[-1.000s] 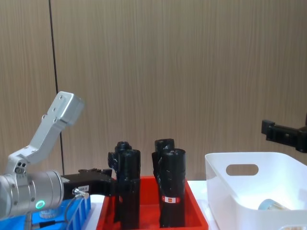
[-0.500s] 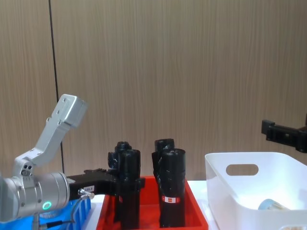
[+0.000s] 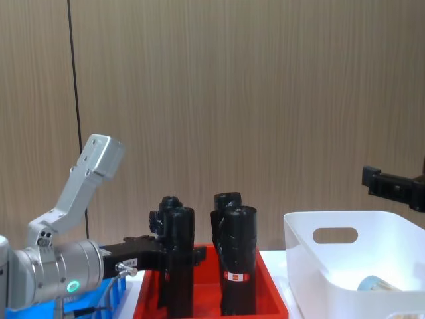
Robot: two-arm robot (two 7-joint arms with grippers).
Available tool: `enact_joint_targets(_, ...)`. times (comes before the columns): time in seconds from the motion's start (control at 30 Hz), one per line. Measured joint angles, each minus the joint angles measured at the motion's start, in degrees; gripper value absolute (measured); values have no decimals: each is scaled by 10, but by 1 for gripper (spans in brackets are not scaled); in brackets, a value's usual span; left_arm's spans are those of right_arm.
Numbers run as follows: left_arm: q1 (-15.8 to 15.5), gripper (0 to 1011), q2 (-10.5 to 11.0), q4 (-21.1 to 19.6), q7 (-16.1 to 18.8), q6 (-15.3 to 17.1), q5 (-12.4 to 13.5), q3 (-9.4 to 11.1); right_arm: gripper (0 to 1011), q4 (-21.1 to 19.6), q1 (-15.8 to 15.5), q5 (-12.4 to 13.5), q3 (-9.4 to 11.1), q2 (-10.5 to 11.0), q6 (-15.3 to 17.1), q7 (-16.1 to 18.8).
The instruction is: Pick the cotton swabs from the blue box and place them into the white box.
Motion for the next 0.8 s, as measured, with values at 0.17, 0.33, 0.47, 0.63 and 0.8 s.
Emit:
enact_joint_targets(0.17,-8,838,-5,17,-3,-6,-1,1,1002,0,0,0,0,0,0,0)
enact_joint_targets(0.33,-14,673,-9,32,-4,-11,-2,0,1002,0,0,0,0,0,0,0)
enact_joint_targets(0.47,-17,550,-11,40,-5,-15,-2,0,1002,0,0,0,0,0,0,0)
enact_joint_targets(0.63,-18,501,-11,42,-6,-17,-2,-1,1002,0,0,0,0,0,0,0)
enact_joint_targets(0.8,-16,476,-11,41,-6,-21,-3,-3,1001,0,0,0,0,0,0,0)
